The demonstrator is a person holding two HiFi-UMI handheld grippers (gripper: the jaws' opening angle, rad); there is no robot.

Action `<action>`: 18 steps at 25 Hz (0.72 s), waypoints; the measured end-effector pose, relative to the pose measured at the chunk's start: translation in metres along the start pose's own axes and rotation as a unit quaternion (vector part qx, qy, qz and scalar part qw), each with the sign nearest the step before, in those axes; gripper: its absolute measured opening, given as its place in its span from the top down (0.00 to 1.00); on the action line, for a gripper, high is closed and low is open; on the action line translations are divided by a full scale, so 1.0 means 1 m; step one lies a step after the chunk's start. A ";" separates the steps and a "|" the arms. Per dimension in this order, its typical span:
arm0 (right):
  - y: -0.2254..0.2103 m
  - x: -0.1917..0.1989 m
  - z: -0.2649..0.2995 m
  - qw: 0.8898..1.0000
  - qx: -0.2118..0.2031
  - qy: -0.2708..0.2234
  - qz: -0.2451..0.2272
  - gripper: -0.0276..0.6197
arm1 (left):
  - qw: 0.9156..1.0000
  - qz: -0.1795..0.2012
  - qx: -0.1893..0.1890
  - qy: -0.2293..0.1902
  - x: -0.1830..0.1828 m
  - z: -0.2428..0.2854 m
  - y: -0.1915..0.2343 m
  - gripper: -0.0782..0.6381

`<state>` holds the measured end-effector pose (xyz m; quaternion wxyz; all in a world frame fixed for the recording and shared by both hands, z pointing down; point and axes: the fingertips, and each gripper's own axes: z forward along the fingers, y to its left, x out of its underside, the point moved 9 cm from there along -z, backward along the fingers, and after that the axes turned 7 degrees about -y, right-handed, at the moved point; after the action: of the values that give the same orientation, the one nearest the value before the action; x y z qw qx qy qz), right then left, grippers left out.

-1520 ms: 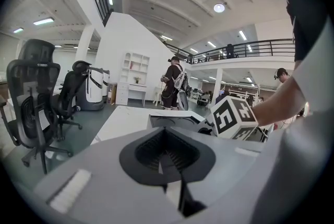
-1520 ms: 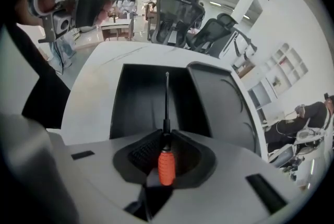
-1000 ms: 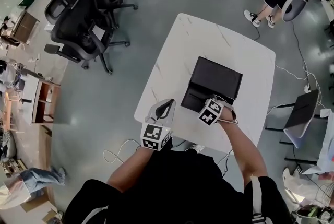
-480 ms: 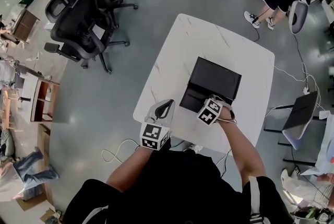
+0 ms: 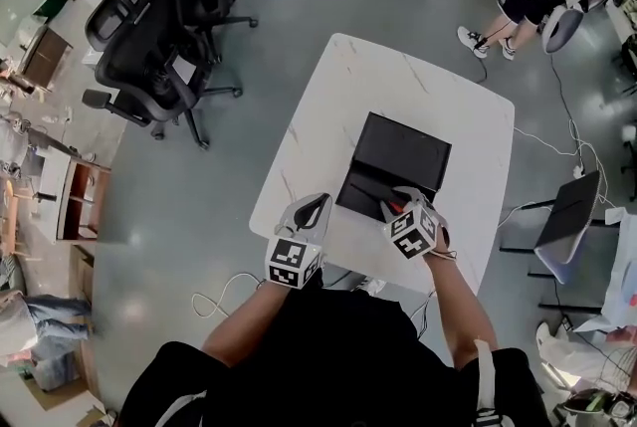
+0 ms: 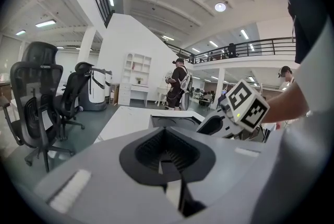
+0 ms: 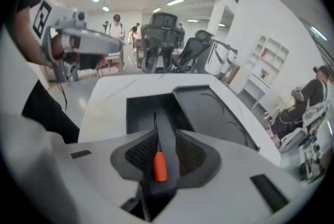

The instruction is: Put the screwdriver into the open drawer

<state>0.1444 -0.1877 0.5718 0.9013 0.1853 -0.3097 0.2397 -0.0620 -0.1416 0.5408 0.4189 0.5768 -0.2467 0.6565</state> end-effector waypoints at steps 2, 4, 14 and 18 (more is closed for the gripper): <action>0.000 -0.002 -0.022 0.998 0.022 -0.041 0.043 0.81 | 1.000 0.000 0.004 -0.002 -0.002 0.001 -0.004 0.88; 0.001 0.003 -0.042 0.991 0.046 -0.084 0.092 0.84 | 1.000 0.002 0.009 -0.006 -0.004 0.003 -0.009 0.88; 0.013 0.002 -0.131 0.914 0.199 -0.293 0.195 0.95 | 0.999 0.015 0.038 -0.029 -0.027 0.012 -0.030 0.88; 0.012 -0.003 -0.151 0.894 0.231 -0.332 0.194 0.95 | 0.998 0.022 0.049 -0.042 -0.038 0.014 -0.039 0.88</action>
<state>0.2062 -0.1059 0.4606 0.6132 0.3935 -0.5568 0.3988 -0.0222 -0.1427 0.5009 0.3650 0.6182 -0.2440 0.6520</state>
